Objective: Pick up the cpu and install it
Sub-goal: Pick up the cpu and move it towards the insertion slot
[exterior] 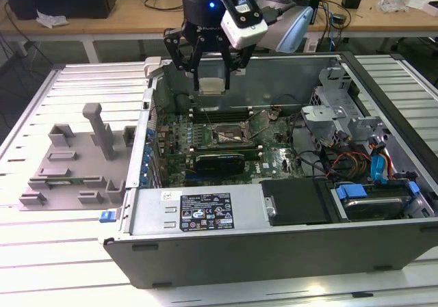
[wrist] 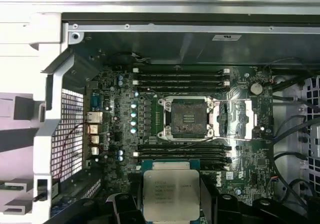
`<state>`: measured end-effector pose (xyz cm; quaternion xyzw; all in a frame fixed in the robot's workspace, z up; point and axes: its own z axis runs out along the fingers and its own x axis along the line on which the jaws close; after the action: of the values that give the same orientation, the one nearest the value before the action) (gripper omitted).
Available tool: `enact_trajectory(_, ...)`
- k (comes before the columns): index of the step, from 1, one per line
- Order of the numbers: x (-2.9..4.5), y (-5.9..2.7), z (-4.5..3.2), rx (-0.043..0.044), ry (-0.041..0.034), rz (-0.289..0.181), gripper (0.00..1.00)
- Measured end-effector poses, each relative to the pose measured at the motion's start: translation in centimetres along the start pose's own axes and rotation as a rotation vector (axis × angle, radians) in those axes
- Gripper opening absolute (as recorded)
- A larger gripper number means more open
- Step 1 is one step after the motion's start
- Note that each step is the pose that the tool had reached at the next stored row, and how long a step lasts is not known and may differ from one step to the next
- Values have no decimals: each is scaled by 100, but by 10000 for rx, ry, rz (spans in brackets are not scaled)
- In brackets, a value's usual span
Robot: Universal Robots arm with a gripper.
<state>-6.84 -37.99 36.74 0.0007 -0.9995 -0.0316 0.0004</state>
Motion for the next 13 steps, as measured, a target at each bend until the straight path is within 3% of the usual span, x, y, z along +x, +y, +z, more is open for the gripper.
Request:
enact_trajectory(7, -137, 9, 79, 0, -15, -154, 55)
enact_trajectory(13, -169, 42, 256, -1, 8, -525, 55)
